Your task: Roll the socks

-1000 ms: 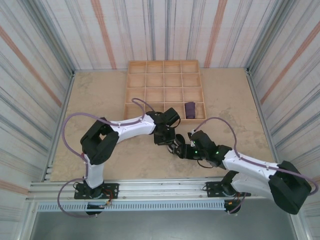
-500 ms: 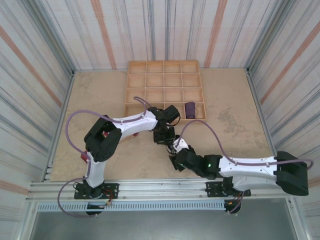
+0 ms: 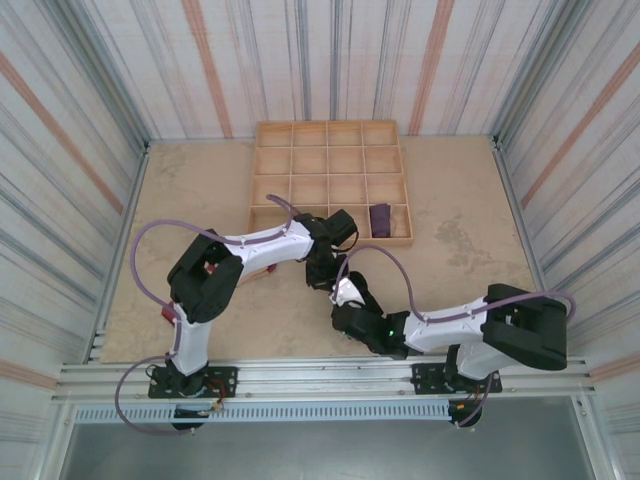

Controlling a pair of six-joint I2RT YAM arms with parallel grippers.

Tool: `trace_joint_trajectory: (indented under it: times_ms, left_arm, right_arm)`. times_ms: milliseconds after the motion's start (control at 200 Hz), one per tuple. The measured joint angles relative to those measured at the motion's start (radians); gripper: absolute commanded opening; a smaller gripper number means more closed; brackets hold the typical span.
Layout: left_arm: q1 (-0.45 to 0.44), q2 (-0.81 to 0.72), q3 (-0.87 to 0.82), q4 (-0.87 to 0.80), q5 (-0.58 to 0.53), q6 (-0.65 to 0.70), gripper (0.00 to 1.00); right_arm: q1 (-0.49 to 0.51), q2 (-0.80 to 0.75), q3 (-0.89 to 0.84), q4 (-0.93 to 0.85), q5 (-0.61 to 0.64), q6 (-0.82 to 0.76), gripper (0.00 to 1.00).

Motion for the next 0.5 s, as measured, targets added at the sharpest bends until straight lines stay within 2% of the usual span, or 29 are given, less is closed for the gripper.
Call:
trace_joint_trajectory:
  times_ms: [105, 205, 306, 371, 411, 501]
  left_arm:
    - [0.008, -0.006, -0.016, 0.015, 0.017, 0.0, 0.14]
    - [0.01, -0.018, -0.035, 0.031, 0.021, 0.0, 0.16]
    - [0.017, -0.029, -0.052, 0.048, 0.031, -0.001, 0.24]
    - [0.019, -0.036, -0.065, 0.06, 0.036, -0.002, 0.33]
    - [0.019, -0.04, -0.072, 0.068, 0.036, -0.001, 0.43]
    - [0.023, -0.056, -0.102, 0.095, 0.031, -0.014, 0.59]
  right_arm:
    - [0.002, 0.045, 0.0, 0.007, 0.007, 0.024, 0.48]
    - [0.006, 0.057, 0.0, 0.009, 0.018, 0.069, 0.25]
    - [0.004, 0.04, -0.008, 0.013, 0.01, 0.106, 0.09]
    - [-0.011, 0.018, -0.016, 0.014, -0.021, 0.135, 0.02]
    - [-0.027, -0.002, -0.027, 0.016, -0.053, 0.149, 0.0]
    - [-0.073, -0.048, -0.057, 0.03, -0.126, 0.196, 0.0]
